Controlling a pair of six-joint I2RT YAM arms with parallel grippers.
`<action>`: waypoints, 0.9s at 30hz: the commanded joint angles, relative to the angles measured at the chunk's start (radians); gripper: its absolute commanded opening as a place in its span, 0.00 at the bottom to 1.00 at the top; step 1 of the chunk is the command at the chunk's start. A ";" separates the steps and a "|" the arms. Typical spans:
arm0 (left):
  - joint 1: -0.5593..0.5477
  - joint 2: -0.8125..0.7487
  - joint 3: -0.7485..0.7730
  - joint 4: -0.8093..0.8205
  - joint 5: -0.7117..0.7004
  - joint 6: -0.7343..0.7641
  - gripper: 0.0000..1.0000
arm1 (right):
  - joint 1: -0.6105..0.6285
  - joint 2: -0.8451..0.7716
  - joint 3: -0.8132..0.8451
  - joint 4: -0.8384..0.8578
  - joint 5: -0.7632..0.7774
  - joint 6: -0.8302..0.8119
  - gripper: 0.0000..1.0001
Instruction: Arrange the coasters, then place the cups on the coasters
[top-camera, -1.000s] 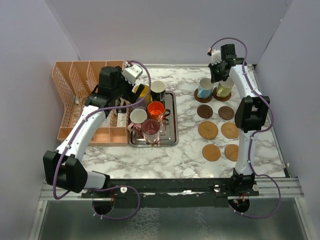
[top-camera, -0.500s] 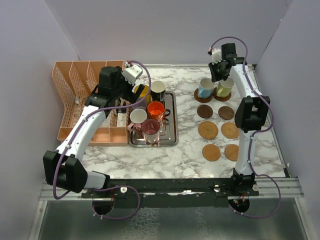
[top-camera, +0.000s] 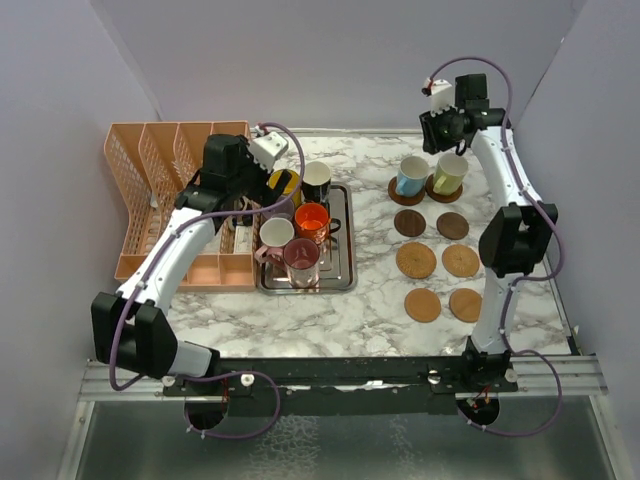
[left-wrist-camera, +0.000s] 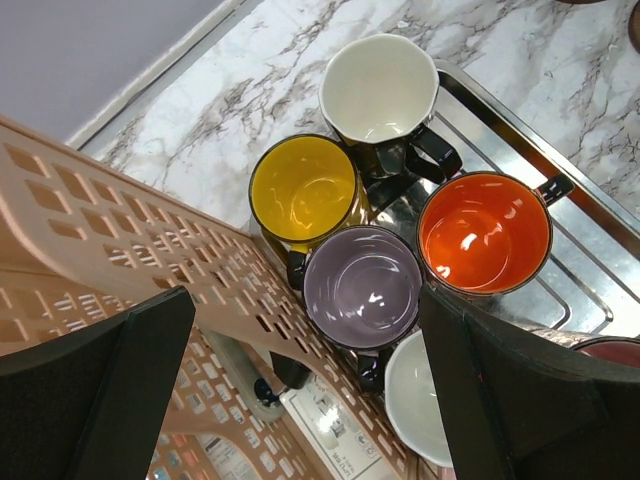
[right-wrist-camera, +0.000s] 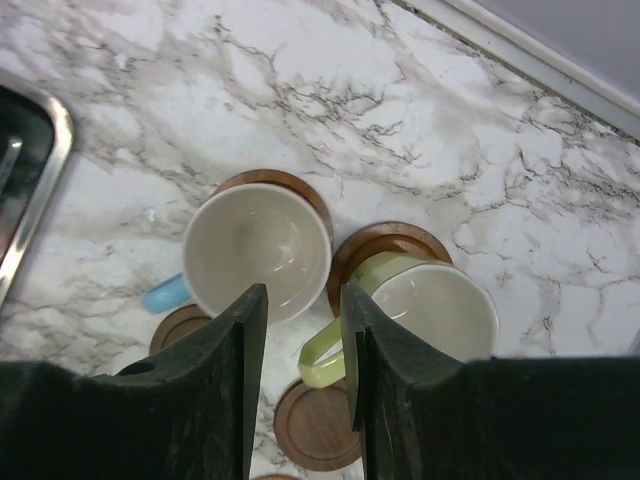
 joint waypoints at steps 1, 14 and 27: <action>-0.007 0.076 0.043 0.038 0.053 -0.045 0.98 | 0.029 -0.174 -0.123 0.090 -0.148 0.003 0.36; -0.104 0.449 0.354 -0.007 -0.107 -0.239 0.85 | 0.074 -0.401 -0.391 0.180 -0.226 0.029 0.36; -0.114 0.664 0.578 -0.125 -0.215 -0.237 0.67 | 0.074 -0.527 -0.559 0.232 -0.248 0.069 0.35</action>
